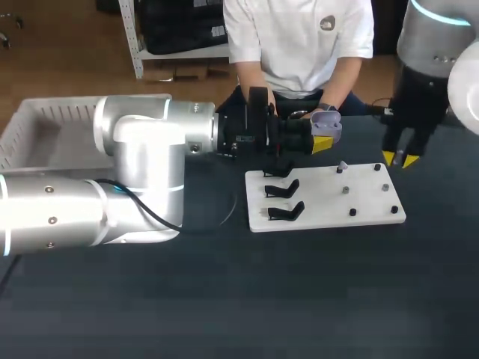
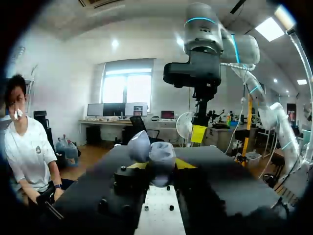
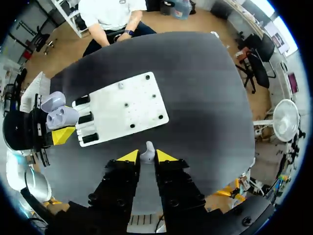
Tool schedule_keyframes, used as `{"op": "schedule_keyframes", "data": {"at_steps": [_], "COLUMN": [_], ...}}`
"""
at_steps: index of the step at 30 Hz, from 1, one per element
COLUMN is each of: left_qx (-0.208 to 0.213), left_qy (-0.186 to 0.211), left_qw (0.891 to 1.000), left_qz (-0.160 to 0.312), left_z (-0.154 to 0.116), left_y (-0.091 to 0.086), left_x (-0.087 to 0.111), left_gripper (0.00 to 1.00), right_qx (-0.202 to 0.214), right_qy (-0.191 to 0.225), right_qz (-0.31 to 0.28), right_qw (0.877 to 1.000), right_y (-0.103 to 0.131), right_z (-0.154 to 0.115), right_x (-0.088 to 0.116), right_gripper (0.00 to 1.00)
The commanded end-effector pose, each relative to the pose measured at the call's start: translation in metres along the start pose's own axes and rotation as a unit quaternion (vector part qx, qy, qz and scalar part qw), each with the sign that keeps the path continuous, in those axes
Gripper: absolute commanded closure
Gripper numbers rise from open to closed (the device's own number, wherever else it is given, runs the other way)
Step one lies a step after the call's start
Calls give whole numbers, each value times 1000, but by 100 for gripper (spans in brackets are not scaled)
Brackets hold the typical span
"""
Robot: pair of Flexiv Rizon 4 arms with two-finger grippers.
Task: Pick up each earbud case from the left stands, insert the matching earbuds, close the lid, and place the case in the box.
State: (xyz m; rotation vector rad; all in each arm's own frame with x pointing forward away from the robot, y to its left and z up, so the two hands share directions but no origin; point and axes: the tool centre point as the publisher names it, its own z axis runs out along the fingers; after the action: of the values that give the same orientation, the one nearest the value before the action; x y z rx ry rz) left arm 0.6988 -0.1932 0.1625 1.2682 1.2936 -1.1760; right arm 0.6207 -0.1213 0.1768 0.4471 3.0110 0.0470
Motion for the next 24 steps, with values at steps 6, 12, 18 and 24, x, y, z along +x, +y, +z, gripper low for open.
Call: {"op": "schedule_keyframes", "data": {"at_steps": [6,12,18,24], "left_qx": [0,0,0,0], "left_qy": [-3,-3,-3,-3], "left_qw": [1000,1000,1000,1000], "left_qz": [2,2,2,2], "left_z": [0,0,0,0], "left_y": [1,1,1,1], "left_x": [1,1,1,1], "left_gripper": [100,100,100,100], "right_qx": [2,2,7,10], "right_qy": [27,27,37,37], "right_qz": [168,168,181,183], "right_qw": [985,985,983,982], "right_y": [7,7,20,40], "right_z": [-2,-2,-9,-31], "right_x": [2,2,1,0], "right_gripper": [100,100,100,100]}}
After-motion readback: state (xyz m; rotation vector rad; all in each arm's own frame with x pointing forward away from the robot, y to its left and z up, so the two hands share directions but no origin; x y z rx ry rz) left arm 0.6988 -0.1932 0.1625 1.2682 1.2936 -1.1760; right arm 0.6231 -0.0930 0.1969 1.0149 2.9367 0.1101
